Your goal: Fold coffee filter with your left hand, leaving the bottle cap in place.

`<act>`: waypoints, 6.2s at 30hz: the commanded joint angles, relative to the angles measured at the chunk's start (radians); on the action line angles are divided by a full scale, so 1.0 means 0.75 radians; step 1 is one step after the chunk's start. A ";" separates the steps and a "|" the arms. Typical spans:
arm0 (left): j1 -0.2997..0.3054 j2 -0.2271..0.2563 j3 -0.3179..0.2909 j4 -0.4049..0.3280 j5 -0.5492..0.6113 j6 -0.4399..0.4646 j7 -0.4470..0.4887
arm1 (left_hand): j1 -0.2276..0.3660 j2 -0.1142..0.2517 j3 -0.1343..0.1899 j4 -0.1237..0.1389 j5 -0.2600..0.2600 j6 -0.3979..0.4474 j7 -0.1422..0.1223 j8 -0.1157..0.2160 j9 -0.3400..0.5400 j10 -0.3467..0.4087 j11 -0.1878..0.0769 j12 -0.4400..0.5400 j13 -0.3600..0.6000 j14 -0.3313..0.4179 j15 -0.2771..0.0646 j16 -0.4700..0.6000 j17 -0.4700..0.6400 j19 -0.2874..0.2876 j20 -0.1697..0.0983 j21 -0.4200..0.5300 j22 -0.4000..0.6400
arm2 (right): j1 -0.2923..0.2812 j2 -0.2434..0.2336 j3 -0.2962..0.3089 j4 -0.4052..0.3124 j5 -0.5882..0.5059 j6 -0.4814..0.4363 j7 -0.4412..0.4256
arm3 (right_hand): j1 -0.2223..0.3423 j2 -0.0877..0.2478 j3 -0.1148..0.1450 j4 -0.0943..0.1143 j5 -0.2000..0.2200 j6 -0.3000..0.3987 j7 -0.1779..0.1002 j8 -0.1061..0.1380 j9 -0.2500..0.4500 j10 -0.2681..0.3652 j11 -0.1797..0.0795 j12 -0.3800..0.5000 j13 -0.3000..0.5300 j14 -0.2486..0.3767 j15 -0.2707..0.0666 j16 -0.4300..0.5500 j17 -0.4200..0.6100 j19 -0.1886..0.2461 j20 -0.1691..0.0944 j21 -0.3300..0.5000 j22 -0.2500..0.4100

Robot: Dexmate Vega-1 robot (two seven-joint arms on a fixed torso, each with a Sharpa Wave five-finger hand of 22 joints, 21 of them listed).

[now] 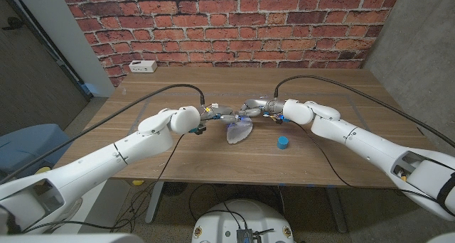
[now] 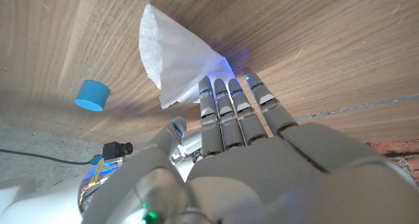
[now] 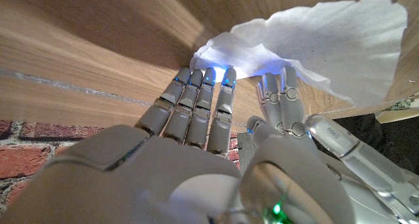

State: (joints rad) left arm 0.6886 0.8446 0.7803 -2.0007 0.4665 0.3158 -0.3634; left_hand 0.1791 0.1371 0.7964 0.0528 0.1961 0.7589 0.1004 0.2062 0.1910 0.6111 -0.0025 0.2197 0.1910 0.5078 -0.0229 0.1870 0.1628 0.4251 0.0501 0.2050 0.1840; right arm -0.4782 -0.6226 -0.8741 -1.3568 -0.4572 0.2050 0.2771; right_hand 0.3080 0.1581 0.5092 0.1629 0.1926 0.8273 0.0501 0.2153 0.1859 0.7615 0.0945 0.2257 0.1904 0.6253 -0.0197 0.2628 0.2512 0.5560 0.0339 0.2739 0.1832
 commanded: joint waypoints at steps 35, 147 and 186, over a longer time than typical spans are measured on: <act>0.111 0.032 -0.048 -0.035 -0.039 0.035 0.040 | -0.030 0.029 0.068 0.007 0.004 0.168 0.066 0.017 0.013 0.190 0.059 0.012 0.011 0.199 0.049 0.012 0.011 0.089 0.025 0.043 0.011 | -0.054 -0.058 0.020 -0.085 0.029 -0.078 -0.081 | -0.002 0.008 0.030 -0.035 0.017 -0.001 -0.001 -0.013 0.001 -0.002 -0.002 -0.019 0.003 0.005 -0.002 -0.031 -0.031 0.018 -0.012 -0.004 0.003; 0.067 0.002 -0.069 -0.008 -0.250 -0.051 -0.044 | 0.006 0.039 -0.081 0.135 -0.027 0.280 0.115 0.142 0.260 0.308 0.134 0.121 0.337 0.195 0.050 0.036 0.132 -0.265 0.098 0.327 0.117 | -0.066 -0.053 0.065 -0.021 0.149 -0.028 -0.116 | 0.007 0.020 0.044 -0.077 0.011 -0.006 -0.002 -0.025 0.001 0.004 -0.001 -0.035 0.002 0.012 0.002 -0.031 -0.021 0.038 -0.023 -0.016 0.003; -0.011 -0.004 0.075 -0.103 -0.019 0.191 -0.135 | -0.102 0.023 -0.109 0.144 -0.034 0.254 0.112 0.048 0.162 0.288 0.137 0.039 0.233 0.236 0.062 0.017 0.041 -0.095 0.074 0.386 0.053 | -0.168 -0.081 0.212 -0.004 0.358 0.212 -0.265 | 0.047 0.042 0.073 -0.117 0.013 -0.054 -0.033 -0.042 0.002 -0.016 -0.008 -0.044 0.003 -0.001 -0.003 -0.030 -0.011 0.034 -0.015 -0.026 0.004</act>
State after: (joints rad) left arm 0.6675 0.8401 0.8435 -2.0627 0.4363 0.4566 -0.4953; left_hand 0.1156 0.1135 0.7115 0.1695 0.1692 0.9532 0.1839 0.2491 0.3121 0.8354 0.0995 0.2513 0.3662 0.6921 0.0236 0.2063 0.1943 0.3624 0.1019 0.4992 0.2229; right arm -0.5649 -0.6808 -0.7762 -1.3743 -0.2646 0.2377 0.1631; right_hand 0.3230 0.1808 0.5574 0.0913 0.1965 0.8088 0.0323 0.1908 0.1864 0.7639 0.0908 0.1957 0.1907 0.6304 -0.0143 0.2399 0.2370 0.5897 0.0252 0.2626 0.1909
